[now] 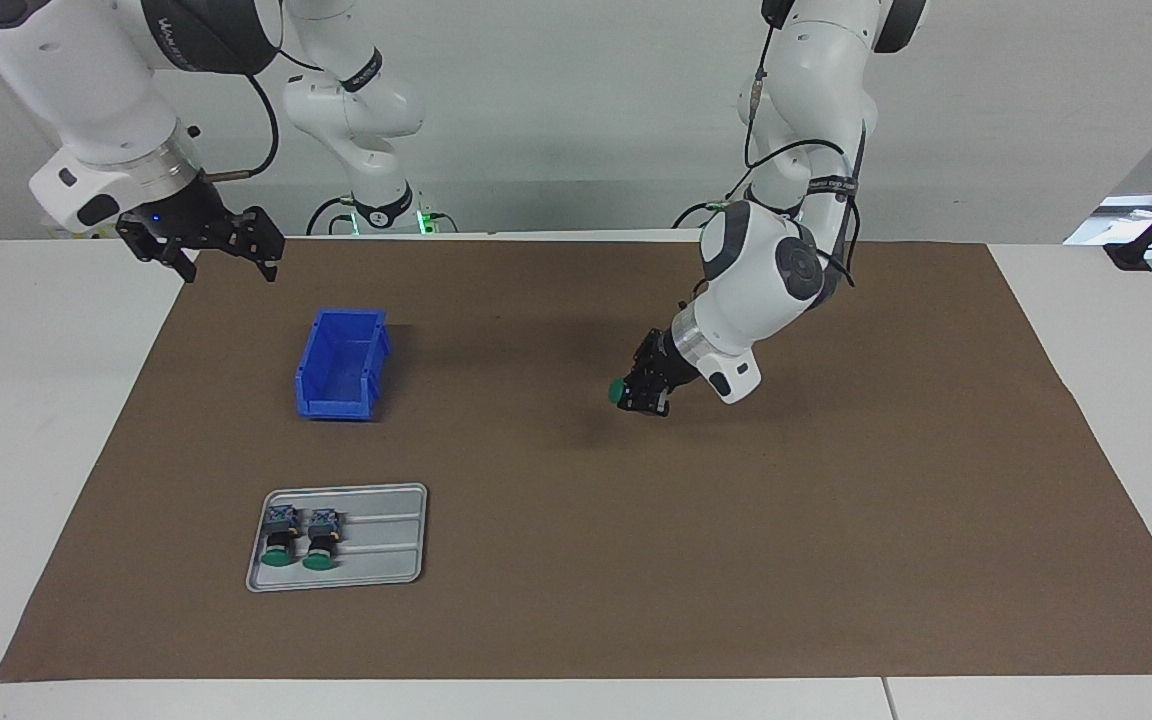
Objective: Place and press button with both arms
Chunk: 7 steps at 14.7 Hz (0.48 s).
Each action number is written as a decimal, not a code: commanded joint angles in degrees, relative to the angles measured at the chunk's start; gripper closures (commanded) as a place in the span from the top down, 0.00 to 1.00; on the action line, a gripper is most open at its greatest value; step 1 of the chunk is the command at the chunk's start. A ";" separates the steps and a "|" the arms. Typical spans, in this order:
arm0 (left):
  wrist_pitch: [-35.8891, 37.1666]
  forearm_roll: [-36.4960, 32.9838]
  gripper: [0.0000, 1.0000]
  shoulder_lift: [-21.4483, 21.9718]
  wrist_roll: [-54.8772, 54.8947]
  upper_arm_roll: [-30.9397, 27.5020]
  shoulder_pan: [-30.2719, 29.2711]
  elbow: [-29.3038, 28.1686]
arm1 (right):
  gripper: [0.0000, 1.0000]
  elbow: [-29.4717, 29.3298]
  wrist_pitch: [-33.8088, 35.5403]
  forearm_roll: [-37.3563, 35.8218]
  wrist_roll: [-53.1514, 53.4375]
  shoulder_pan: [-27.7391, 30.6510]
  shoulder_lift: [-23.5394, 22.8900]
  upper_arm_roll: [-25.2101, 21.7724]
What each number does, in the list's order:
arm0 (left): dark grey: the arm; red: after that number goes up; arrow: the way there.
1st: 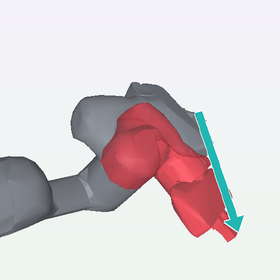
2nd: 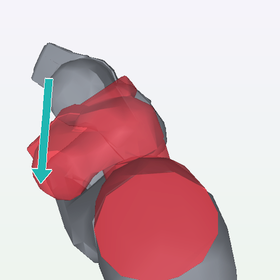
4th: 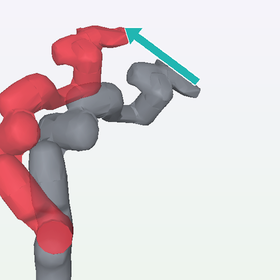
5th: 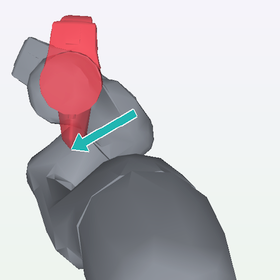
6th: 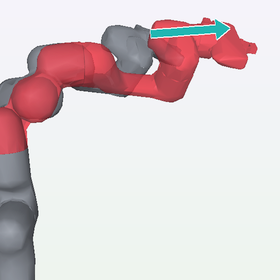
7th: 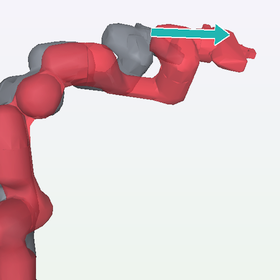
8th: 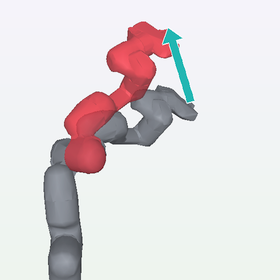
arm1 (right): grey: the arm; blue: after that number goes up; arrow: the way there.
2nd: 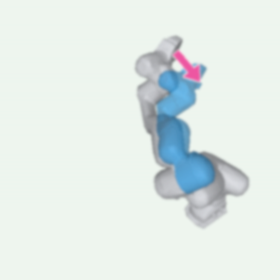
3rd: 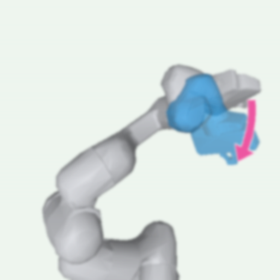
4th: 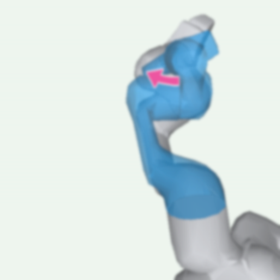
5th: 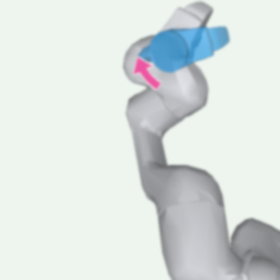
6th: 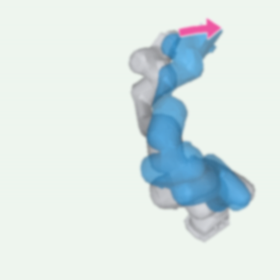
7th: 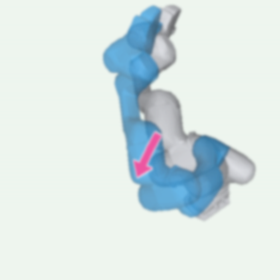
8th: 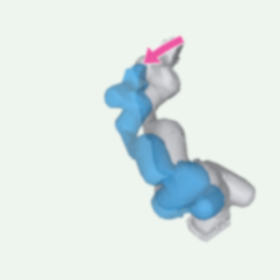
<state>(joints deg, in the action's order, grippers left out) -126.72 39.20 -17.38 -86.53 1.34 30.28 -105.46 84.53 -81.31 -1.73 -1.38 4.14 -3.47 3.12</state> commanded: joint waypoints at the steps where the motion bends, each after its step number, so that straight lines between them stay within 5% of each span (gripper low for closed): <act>1: -4.05 7.09 0.00 3.05 4.60 0.06 -0.66 -4.92 | 0.99 1.78 -0.87 -0.03 -0.99 0.78 1.36 0.57; 7: -11.18 15.82 0.00 4.20 6.97 0.06 -0.40 -8.62 | 0.99 1.78 -0.87 -0.03 -0.99 0.78 1.36 0.57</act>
<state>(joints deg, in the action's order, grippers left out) -135.86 52.59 -15.87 -81.33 1.37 29.70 -111.00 84.53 -81.31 -1.73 -1.38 4.14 -3.47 3.13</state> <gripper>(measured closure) 0.674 0.013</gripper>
